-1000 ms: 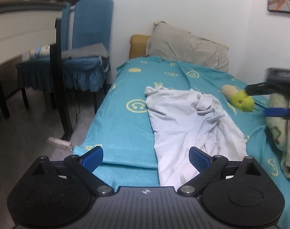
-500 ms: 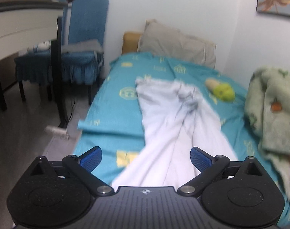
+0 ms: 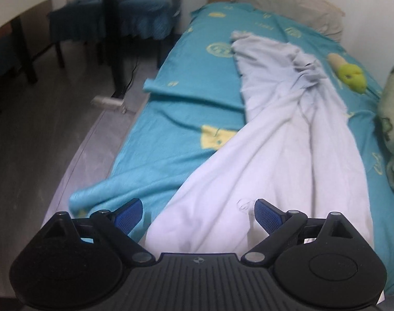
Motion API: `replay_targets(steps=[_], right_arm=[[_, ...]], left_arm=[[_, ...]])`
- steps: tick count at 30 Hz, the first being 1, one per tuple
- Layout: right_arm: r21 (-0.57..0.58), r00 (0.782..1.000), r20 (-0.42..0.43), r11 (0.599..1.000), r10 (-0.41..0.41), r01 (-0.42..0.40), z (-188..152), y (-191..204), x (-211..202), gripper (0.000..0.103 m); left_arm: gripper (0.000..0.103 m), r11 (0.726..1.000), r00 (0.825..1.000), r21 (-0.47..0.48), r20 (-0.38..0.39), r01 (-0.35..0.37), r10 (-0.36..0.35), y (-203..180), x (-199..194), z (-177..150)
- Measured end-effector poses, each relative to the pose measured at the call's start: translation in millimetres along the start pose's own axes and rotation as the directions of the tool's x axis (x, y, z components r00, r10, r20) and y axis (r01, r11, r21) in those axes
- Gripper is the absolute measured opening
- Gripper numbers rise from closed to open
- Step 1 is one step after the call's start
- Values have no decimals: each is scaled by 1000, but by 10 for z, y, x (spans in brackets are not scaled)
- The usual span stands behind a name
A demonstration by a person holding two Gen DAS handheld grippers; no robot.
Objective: Fold clothes
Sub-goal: 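Open the right gripper and pull both grippers back from the T-shirt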
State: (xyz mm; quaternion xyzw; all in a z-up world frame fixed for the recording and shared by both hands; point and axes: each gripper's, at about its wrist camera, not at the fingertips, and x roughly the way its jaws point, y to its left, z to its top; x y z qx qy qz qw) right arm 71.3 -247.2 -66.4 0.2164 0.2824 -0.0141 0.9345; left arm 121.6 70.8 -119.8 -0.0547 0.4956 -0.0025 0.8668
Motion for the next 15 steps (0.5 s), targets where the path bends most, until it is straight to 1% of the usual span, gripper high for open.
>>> replay_targets(steps=[4,5,9,10,12,13,15], right_arm=[[32,1000,-28,999,6,-5,9,-59,60,85],[38,999,-33,999,8,-7,11,-68,72,85],[59,998,-55,998,17,-13,15,-104,123,85],[62,998,-61,998,20,-16,18,-106,143,85],[66,997,-76,998,26,-21,28,-108,191,85],[68,996,-84,997,29,-23,27,-106,210,85],[70,994,-100,997,32,-25,15,-97,239,85]], left_arm=[[94,1000,998,-28,-59,14,-16,84,17,24],[92,999,997,-42,-82,11,-15,113,23,34],[88,991,986,-134,-164,19,-41,305,53,67],[87,987,984,-158,-173,10,-38,359,43,68],[85,976,984,-213,-176,-49,11,444,-15,40],[85,970,983,-235,-183,-64,20,471,-32,21],[82,961,978,-268,-210,-73,16,515,-35,-9]])
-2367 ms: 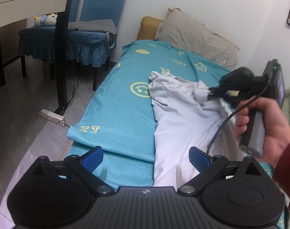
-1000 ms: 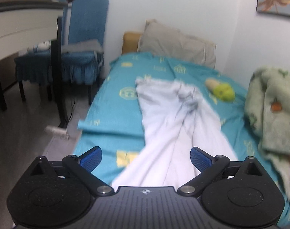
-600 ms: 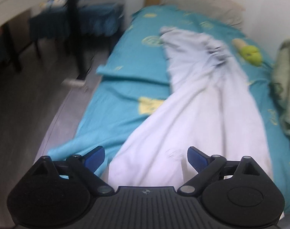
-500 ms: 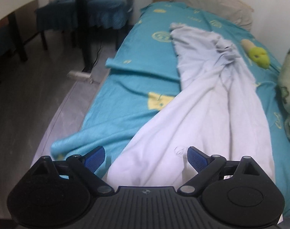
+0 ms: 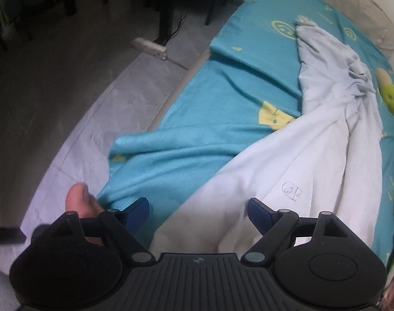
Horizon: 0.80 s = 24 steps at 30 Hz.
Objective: Fold clothes
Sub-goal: 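Open the right gripper and pull both grippers back from the T-shirt, then grasp the T-shirt strip end with the left gripper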
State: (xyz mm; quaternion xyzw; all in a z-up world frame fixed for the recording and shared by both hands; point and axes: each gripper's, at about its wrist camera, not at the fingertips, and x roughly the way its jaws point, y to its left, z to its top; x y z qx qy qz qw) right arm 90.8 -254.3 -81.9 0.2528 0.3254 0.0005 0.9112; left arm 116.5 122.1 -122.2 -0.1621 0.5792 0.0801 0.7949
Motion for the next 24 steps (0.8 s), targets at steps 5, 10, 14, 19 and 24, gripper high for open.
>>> replay_targets(steps=[5,10,14,19,24], right_arm=[[10,1000,-15,1000,1,-1,-11,-18,14,85],[32,999,-33,999,-1,2,-10,-67,39,85],[59,999,-44,998,4,-1,-10,-111,45,85],[116,998,-63,993,19,-12,6,-217,60,85],[178,997,-71,984,17,-5,19,-343,61,85]], left_arm=[[76,999,999,7,-33,-31,32,-14,88,-40],[33,991,997,117,-43,-61,67,-174,102,-146],[4,969,994,225,56,-106,96,-309,-113,-277],[3,888,955,415,287,-195,75,-568,-608,-554],[2,669,887,702,441,-246,-136,-1010,-1101,-1202]])
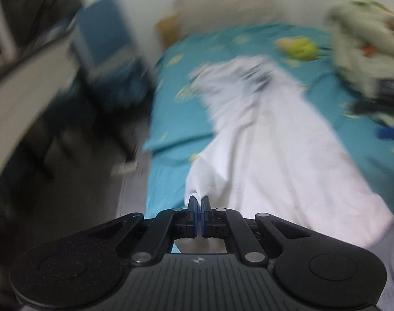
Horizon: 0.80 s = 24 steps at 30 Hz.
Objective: Fold clothes
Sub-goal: 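Grasp the T-shirt strip end with the left gripper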
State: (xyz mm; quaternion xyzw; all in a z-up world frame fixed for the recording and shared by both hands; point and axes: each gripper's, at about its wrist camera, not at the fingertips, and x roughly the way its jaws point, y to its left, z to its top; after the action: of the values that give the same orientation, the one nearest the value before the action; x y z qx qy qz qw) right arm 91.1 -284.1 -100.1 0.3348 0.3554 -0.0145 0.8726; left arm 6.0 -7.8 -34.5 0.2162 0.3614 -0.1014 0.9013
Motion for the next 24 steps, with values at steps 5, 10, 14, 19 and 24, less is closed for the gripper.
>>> replay_targets(steps=[5,10,14,19,24], right_arm=[[56,1000,-18,998,-5,6,18,-121,14,85],[67,993,-112,996,-46,54,-29,-211,124,85],[100,974,-224,993,-41,65,-102,-273,289,85],[111,953,-281,983,-109,145,-165,-283,421,85],[157,936,-329,970,-124,184,-200,-350,480,84]], left_arm=[[3,938,973,264,-9,227,-233,-715,-174,-44],[25,892,894,133,-193,432,-404,-710,195,-138],[80,861,854,-156,-127,485,-504,-137,318,-139],[86,738,864,-536,-31,411,-503,607,786,-197],[86,619,834,-728,-122,294,-539,829,1446,-320]])
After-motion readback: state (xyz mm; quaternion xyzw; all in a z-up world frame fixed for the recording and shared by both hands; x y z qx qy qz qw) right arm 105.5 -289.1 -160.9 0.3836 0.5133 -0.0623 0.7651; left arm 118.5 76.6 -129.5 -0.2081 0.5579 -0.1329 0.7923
